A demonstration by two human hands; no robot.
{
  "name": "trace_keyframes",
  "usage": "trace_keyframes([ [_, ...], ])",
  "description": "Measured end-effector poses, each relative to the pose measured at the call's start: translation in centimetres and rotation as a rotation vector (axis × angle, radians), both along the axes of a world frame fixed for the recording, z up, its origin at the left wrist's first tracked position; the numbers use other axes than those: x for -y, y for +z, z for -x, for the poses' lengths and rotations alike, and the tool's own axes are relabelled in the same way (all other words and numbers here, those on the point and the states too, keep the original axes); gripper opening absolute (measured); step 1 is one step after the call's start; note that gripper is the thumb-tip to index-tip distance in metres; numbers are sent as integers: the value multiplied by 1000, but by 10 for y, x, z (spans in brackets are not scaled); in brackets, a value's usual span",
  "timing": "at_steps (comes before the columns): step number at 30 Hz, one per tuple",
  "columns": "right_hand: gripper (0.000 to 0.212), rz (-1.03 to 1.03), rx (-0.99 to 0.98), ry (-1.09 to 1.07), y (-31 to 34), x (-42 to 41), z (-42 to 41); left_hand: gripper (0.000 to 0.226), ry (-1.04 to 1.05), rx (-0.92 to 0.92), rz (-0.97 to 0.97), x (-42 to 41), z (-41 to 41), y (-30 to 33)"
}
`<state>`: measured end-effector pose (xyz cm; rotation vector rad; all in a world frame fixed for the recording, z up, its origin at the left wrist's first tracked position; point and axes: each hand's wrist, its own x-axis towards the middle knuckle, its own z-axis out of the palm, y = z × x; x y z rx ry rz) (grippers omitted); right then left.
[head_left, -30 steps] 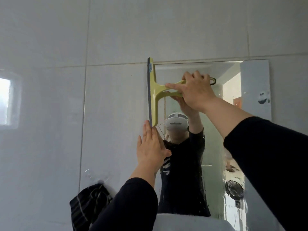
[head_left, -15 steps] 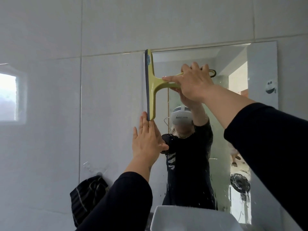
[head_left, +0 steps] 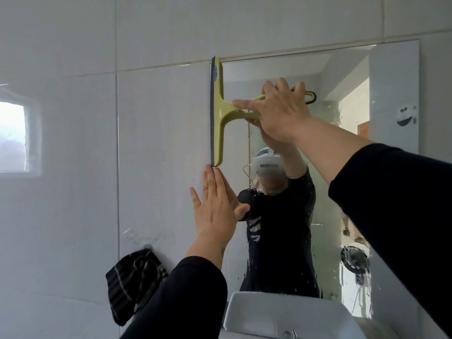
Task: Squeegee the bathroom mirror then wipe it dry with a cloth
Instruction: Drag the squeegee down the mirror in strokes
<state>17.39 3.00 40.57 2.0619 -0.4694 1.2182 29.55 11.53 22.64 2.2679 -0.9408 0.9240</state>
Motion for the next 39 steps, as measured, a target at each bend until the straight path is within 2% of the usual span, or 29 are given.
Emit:
trace_keyframes([
  [7, 57, -18, 0, 0, 0, 8, -4, 106, 12, 35, -3, 1, -5, -3],
  [12, 53, 5, -11, -3, 1, 6, 0, 106, 3, 21, -8, 0, -3, -2],
  [25, 45, -105, -42, -95, -5, 36, 62, 106, -59, -41, 54, -1, 18, 6],
  [30, 51, -125, -44, -180, -6, 49, 97, 107, -85, -26, 78, 17, 43, 12],
  [39, 58, -158, -11, -295, -9, 82, 157, 119, -92, -133, 83, 54, 82, 6],
])
